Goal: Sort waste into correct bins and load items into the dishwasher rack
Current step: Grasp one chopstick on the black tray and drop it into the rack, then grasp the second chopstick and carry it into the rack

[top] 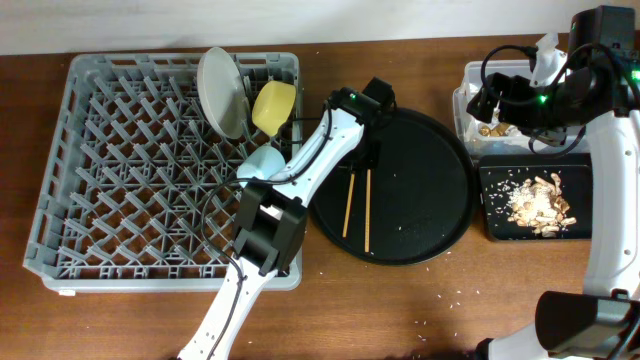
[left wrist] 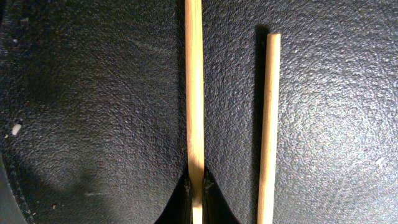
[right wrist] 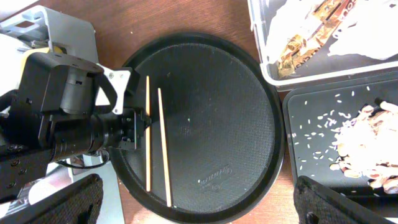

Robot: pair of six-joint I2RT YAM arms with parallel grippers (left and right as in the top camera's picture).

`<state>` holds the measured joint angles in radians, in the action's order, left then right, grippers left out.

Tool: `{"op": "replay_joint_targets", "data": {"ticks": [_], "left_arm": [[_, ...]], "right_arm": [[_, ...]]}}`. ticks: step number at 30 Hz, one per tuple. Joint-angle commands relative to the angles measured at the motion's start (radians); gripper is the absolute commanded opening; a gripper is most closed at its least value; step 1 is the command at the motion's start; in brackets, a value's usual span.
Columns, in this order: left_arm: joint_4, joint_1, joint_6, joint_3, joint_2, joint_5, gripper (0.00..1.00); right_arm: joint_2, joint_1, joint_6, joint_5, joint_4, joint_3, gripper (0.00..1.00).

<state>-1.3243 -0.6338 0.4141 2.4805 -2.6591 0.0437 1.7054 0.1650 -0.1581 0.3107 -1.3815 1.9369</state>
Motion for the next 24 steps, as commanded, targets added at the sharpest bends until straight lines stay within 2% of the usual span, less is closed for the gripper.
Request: {"op": "replay_joint_targets", "data": {"ticks": [1, 5, 8, 9, 11, 14, 15, 18, 20, 24], "left_arm": [[-0.011, -0.027, 0.008, 0.027, 0.003, 0.032, 0.01], [-0.187, -0.011, -0.048, 0.263, 0.117, -0.013, 0.01], [-0.359, -0.010, -0.048, 0.424, 0.257, -0.230, 0.01], [-0.364, -0.010, -0.108, 0.436, 0.306, -0.241, 0.01], [-0.364, 0.003, -0.153, 0.420, 0.424, -0.244, 0.01], [-0.364, 0.079, -0.170, 0.223, 0.629, -0.283, 0.01], [-0.364, 0.138, -0.169, 0.043, 0.735, -0.289, 0.01], [-0.340, 0.252, -0.169, -0.297, 0.861, -0.313, 0.00], [-0.238, 0.300, -0.177, -0.477, 0.871, -0.313, 0.01], [0.084, 0.382, -0.235, -0.809, 0.869, -0.314, 0.01]], "right_arm": [[0.003, -0.001, 0.001, -0.009, 0.001, -0.003, 0.98], [0.003, -0.001, 0.001, -0.009, 0.001, -0.003, 0.98], [0.003, -0.001, 0.001, -0.009, 0.001, -0.003, 0.99], [0.003, -0.001, 0.001, -0.009, 0.001, -0.003, 0.98], [0.003, -0.001, 0.001, -0.009, 0.001, -0.003, 0.99], [0.003, -0.001, 0.001, -0.009, 0.001, -0.003, 0.98], [0.003, -0.001, 0.001, -0.009, 0.001, -0.003, 0.98], [0.003, -0.001, 0.001, -0.009, 0.001, -0.003, 0.99], [0.003, -0.001, 0.001, -0.009, 0.001, -0.003, 0.99], [0.003, -0.001, 0.001, -0.009, 0.001, -0.003, 0.99]]}}
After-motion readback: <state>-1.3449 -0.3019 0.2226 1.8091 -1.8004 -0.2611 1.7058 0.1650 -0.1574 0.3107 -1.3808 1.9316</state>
